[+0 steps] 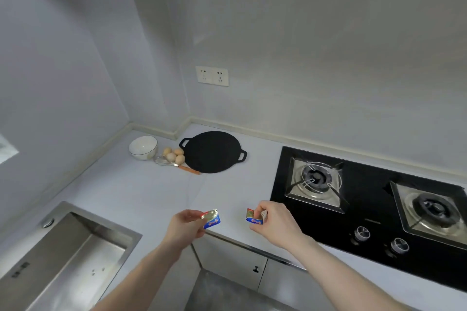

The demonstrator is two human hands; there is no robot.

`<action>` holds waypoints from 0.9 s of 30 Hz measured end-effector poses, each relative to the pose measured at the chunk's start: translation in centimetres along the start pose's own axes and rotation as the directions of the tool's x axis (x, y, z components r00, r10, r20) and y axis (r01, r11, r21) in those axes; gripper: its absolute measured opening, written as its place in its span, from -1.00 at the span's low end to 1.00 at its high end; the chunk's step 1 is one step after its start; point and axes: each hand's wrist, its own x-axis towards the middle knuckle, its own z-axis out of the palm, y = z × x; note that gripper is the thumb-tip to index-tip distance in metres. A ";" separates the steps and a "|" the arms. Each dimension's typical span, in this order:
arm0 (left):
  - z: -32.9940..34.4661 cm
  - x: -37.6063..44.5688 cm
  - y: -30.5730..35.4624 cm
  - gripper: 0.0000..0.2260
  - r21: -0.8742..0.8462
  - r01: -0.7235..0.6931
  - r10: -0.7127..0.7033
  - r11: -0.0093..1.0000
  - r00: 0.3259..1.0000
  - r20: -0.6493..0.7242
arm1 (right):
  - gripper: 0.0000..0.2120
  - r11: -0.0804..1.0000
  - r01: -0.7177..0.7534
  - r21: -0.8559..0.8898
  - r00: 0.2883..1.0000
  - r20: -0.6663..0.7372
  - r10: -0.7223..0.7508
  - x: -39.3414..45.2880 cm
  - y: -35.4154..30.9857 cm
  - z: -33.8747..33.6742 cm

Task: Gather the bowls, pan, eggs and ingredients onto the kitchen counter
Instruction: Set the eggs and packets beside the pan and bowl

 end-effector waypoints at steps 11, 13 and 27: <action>-4.0 15.0 0.1 -0.83 0.127 0.214 -0.204 0.969 0.975 -0.083 | -0.75 0.972 -0.233 0.016 0.964 0.132 0.229 11.2 -3.1 8.3; -4.4 17.2 0.3 -0.83 0.186 0.219 -0.206 0.958 0.975 -0.089 | -0.79 0.956 -0.291 0.038 0.948 0.144 0.283 13.2 -3.7 9.7; -5.7 24.9 -0.9 -0.84 0.323 0.230 -0.243 0.918 0.970 -0.002 | -0.75 0.914 -0.402 -0.053 0.906 0.119 0.405 20.3 -4.4 17.7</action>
